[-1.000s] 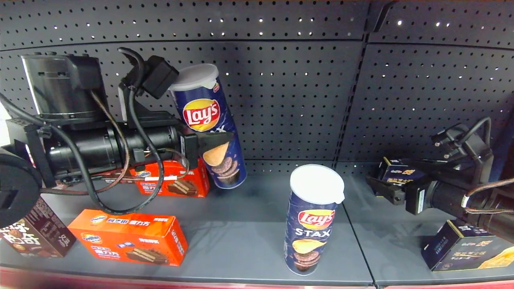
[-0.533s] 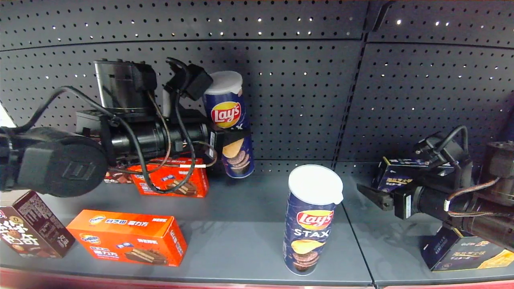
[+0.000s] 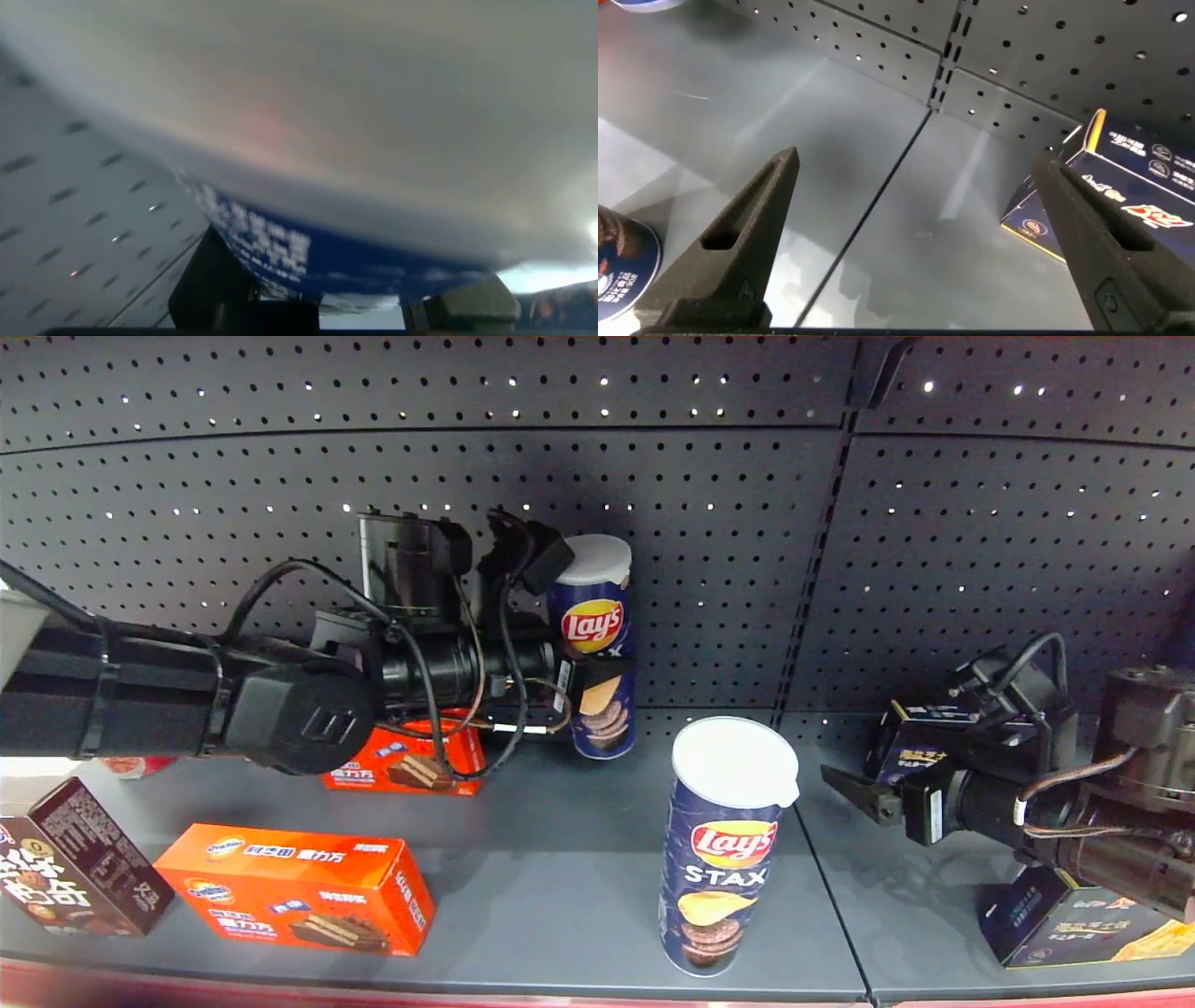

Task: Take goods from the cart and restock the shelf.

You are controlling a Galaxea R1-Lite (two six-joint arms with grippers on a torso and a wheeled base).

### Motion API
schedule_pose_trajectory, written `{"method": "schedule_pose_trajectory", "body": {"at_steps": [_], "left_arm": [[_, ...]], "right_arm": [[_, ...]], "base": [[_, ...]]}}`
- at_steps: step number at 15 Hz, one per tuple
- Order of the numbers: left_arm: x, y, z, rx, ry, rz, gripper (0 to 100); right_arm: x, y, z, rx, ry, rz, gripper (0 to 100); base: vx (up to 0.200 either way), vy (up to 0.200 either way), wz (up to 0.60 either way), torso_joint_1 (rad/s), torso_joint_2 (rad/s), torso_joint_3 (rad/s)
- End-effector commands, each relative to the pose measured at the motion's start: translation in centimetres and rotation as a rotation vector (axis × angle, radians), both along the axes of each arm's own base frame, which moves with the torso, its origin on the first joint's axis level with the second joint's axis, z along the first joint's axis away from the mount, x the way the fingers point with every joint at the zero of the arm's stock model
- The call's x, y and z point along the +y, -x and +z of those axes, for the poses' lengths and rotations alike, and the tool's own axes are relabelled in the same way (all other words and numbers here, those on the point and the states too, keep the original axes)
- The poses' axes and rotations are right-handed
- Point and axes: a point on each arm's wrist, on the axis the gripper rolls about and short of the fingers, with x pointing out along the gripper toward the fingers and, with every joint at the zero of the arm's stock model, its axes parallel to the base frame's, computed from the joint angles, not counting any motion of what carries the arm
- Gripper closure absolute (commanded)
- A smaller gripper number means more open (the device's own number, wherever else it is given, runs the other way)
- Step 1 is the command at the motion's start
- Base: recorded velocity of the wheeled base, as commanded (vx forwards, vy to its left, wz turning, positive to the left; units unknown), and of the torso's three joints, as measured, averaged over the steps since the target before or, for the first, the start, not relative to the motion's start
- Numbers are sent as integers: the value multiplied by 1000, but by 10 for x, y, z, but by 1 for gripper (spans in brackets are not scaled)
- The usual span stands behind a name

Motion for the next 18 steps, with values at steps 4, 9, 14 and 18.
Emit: {"method": "schedule_pose_trajectory", "body": {"at_steps": [4,9,14,18], "left_arm": [[-23,-9,-21,35,-17,-41,100],[-33,-14,-31,50,-27,-56,100],[-38,-17,-40,65,-35,-62,100],[-43,-22,-46,70,-37,-68,100]], "right_arm": [[1,-3,-1,-2,0,1,0],[2,-6,-3,-1,-2,2,0],[3,-8,-5,5,0,3,0],[5,-13,-6,3,-1,3,0]], "base": [[0,0,0,0,0,0],[0,0,0,0,0,0],[0,0,0,0,0,0],[0,0,0,0,0,0]]}}
